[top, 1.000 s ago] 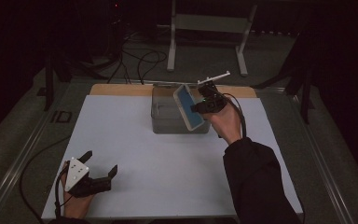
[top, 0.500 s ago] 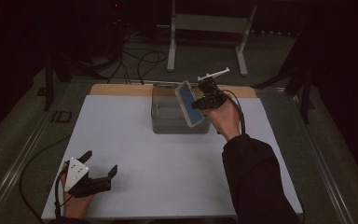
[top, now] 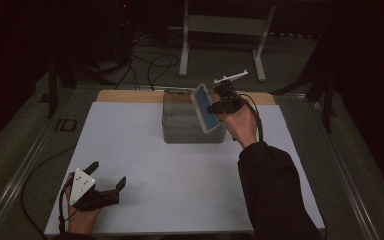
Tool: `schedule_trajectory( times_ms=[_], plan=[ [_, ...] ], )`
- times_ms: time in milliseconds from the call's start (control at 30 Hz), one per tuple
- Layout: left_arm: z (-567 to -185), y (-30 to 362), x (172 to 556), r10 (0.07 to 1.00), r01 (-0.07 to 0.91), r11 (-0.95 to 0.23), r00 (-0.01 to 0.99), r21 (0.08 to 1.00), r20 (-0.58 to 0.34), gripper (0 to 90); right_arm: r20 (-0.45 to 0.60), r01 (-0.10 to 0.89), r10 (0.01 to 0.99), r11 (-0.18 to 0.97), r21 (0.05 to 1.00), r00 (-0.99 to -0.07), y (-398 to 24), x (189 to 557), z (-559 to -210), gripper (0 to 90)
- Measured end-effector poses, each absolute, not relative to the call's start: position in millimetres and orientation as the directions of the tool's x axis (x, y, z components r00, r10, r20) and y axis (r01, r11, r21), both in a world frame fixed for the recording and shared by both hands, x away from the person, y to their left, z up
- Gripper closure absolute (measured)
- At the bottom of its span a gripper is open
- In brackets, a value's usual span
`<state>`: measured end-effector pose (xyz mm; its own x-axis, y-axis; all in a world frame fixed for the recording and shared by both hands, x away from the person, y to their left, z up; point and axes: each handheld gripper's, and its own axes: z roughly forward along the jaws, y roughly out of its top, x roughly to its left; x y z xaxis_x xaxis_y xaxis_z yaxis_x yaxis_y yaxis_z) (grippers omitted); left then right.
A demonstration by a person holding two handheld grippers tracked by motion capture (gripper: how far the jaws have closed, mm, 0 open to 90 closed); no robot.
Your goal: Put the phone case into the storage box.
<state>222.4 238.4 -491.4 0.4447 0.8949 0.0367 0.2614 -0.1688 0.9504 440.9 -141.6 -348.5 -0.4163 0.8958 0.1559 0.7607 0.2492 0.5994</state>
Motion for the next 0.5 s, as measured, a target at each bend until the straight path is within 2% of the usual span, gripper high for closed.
schedule_trajectory(
  times_ms=[500],
  plan=[
    [-491.3, 238.4, 222.2, 0.895, 0.260, -0.167, 0.445, 0.951, 0.035, 0.6, 0.149, 0.766, 0.915, 0.214, 0.606, -0.374, -143.3, 450.4, -345.8, 81.7]
  ],
)
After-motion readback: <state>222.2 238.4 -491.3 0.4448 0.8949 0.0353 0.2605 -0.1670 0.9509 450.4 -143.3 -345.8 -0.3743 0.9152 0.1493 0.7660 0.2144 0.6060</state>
